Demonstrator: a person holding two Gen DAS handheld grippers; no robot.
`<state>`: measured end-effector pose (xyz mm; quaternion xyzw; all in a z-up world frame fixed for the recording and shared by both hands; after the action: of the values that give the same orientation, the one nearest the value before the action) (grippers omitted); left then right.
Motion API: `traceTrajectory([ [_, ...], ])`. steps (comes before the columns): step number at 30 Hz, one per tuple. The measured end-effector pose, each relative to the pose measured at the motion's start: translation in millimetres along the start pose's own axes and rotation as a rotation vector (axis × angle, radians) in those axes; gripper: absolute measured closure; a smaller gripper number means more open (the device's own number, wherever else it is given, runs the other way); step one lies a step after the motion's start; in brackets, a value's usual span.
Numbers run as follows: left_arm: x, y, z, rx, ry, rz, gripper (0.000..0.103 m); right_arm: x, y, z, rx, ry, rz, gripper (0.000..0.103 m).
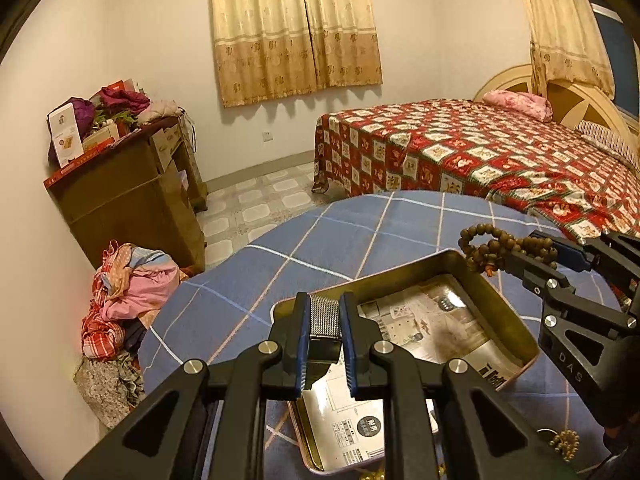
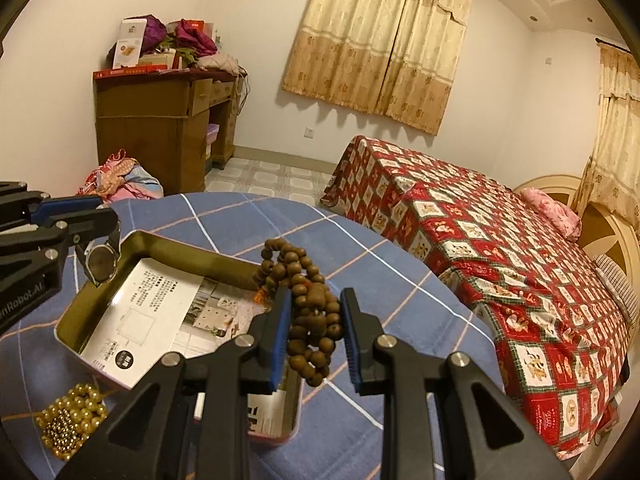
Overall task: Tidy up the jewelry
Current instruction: 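Lift the bracelet and watch and carry both tools over the open tin box, then open the right tool over the tin while the left tool releases the watch inside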
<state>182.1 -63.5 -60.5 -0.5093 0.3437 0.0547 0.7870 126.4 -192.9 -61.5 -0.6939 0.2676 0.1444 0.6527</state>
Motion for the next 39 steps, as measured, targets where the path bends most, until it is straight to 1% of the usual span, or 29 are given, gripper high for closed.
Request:
traceTrajectory([
  [13, 23, 15, -11, 0.03, 0.015, 0.053, 0.088, 15, 4, 8, -0.004, -0.004, 0.039, 0.076],
  [20, 32, 23, -20, 0.069, 0.026, 0.072, 0.088, 24, 10, 12, -0.023, -0.01, 0.074, 0.076],
  [23, 33, 26, -21, 0.094, 0.023, 0.081, 0.088, 27, 12, 12, -0.025, -0.019, 0.092, 0.075],
  [25, 34, 26, -22, 0.12, 0.0, 0.091, 0.087, 26, 13, 12, -0.025, -0.018, 0.087, 0.074],
  [26, 34, 26, -21, 0.124, -0.009, 0.093, 0.082, 27, 14, 11, -0.023, -0.023, 0.093, 0.071],
  [27, 33, 27, -20, 0.126, -0.013, 0.093, 0.067, 27, 15, 11, -0.02, -0.025, 0.095, 0.069],
  [28, 30, 27, -16, 0.12, -0.028, 0.087, 0.056, 26, 15, 10, -0.016, -0.026, 0.094, 0.066],
  [29, 27, 26, -11, 0.114, -0.045, 0.072, 0.035, 25, 15, 9, -0.014, -0.024, 0.091, 0.059],
  [30, 23, 25, -6, 0.108, -0.06, 0.054, 0.025, 24, 15, 7, -0.013, -0.02, 0.088, 0.05],
  [31, 18, 25, -1, 0.098, -0.067, 0.034, 0.025, 23, 15, 6, -0.01, -0.017, 0.084, 0.048],
  [33, 13, 25, 7, 0.084, -0.058, 0.032, 0.025, 19, 17, 1, -0.002, -0.014, 0.077, 0.047],
  [35, 10, 25, 15, 0.077, -0.078, 0.029, 0.025, 18, 18, -3, 0.006, -0.008, 0.079, 0.046],
  [37, 9, 27, 22, 0.064, -0.079, 0.033, 0.025, 18, 19, -6, 0.014, -0.003, 0.078, 0.042],
  [39, 9, 28, 29, 0.052, -0.101, 0.034, 0.025, 18, 19, -8, 0.018, 0.005, 0.072, 0.038],
])
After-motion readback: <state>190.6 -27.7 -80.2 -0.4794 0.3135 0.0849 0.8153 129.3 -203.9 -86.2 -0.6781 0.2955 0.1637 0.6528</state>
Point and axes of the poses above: each gripper's, at about its wrist camera, not at the fingertips, and x roughly the way its jaws point, z to its left, y to its underside, the point moved 5 cm from there along x, roughly the way its jaws point, and after that the axes turned 9 degrees about x, right-handed, at the moved point
